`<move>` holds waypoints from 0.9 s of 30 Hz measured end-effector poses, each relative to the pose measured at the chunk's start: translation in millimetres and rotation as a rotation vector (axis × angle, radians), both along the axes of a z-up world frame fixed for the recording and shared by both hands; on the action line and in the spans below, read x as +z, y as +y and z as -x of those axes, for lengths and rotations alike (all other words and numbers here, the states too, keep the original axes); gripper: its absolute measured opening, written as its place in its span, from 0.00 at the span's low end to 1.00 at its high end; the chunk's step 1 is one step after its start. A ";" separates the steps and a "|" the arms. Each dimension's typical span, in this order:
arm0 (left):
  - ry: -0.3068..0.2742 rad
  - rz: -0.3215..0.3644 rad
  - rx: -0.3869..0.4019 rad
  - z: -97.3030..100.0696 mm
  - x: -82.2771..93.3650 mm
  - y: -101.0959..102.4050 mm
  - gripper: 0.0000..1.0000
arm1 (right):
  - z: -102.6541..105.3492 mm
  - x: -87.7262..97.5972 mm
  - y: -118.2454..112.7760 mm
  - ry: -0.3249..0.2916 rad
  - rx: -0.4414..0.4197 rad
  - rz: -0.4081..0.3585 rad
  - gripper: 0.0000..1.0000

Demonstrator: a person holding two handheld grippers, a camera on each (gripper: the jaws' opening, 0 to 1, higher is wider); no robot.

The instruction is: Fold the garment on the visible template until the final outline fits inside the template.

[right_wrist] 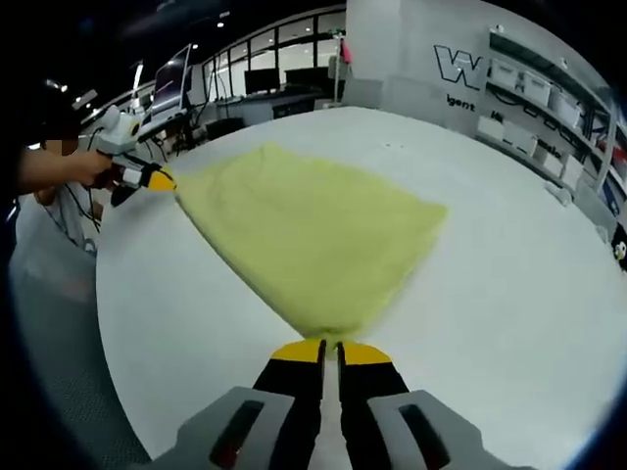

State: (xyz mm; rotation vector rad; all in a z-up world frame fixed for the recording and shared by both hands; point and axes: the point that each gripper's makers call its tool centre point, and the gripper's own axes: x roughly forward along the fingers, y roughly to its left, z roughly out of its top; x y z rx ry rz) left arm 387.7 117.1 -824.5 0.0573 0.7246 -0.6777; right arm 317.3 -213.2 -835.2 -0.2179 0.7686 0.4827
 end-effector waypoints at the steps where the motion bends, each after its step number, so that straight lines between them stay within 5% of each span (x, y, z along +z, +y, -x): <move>1: -0.001 -0.001 -0.001 0.3 0.1 0.1 0.07 | -0.2 0.1 0.0 -0.001 0.000 -0.001 0.00; 27: 0.014 0.009 0.016 18.1 -3.8 6.7 0.03 | 13.0 6.9 -24.4 -0.033 0.018 0.027 0.00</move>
